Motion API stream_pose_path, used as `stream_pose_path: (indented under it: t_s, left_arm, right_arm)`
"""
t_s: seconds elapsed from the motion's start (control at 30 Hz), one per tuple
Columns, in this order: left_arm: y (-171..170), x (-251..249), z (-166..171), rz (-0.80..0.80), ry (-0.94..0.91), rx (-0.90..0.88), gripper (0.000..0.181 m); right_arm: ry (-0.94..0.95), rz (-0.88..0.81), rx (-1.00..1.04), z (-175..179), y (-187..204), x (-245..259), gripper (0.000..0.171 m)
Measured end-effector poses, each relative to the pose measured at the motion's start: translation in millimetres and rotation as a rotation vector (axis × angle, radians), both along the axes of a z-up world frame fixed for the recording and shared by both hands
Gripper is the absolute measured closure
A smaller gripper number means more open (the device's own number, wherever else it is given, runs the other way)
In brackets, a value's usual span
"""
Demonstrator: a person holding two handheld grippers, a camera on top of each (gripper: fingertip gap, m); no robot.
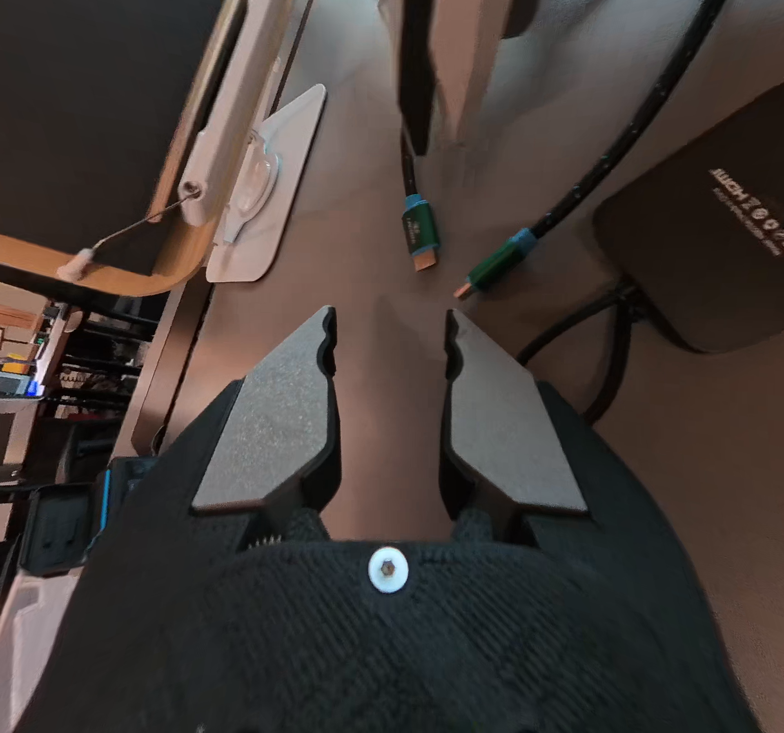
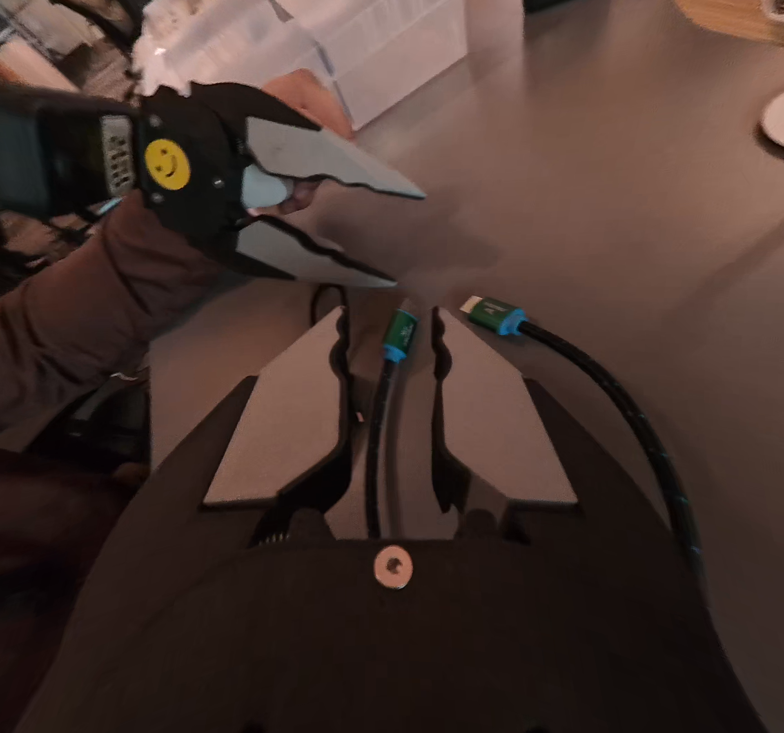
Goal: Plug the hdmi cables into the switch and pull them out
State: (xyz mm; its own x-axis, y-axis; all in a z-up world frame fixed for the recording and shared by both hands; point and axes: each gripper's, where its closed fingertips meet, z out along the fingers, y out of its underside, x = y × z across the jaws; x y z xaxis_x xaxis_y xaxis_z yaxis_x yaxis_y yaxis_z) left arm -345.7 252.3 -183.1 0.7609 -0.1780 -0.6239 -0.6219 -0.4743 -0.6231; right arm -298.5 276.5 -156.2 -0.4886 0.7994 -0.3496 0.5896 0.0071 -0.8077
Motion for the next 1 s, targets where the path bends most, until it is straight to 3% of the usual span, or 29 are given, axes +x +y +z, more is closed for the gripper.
stream_pose_path:
  t_s: [0.07, 0.2, 0.5, 0.7, 0.83, 1.0]
  left_arm:
    - [-1.6, -7.1, 9.5, 0.028, -0.026, 0.042, 0.136]
    - [-1.4, -24.0, 13.4, 0.109, -0.036, 0.071, 0.134]
    - [0.3, -33.8, 21.6, 0.184, -0.078, 0.116, 0.111]
    - [2.2, -34.3, 11.8, 0.194, -0.075, 0.083, 0.109]
    - [0.4, -37.6, 16.9, 0.204, -0.077, 0.102, 0.108]
    - [-3.5, -40.9, 26.5, 0.213, -0.034, 0.125, 0.111]
  right_arm:
    - [0.023, 0.061, -0.031, 7.2, -13.5, 7.9, 0.116]
    - [0.043, 0.073, -0.012, 5.0, -35.0, 31.8, 0.103]
    - [-0.066, -0.114, 0.211, -32.3, -50.9, 74.3, 0.098]
    - [-0.079, -0.086, 0.483, -62.5, -54.2, 66.3, 0.106]
    - [-0.071, -0.091, 0.442, -46.8, -46.5, 54.6, 0.106]
    - [-0.079, -0.095, 0.163, -7.8, -23.1, 38.0, 0.106]
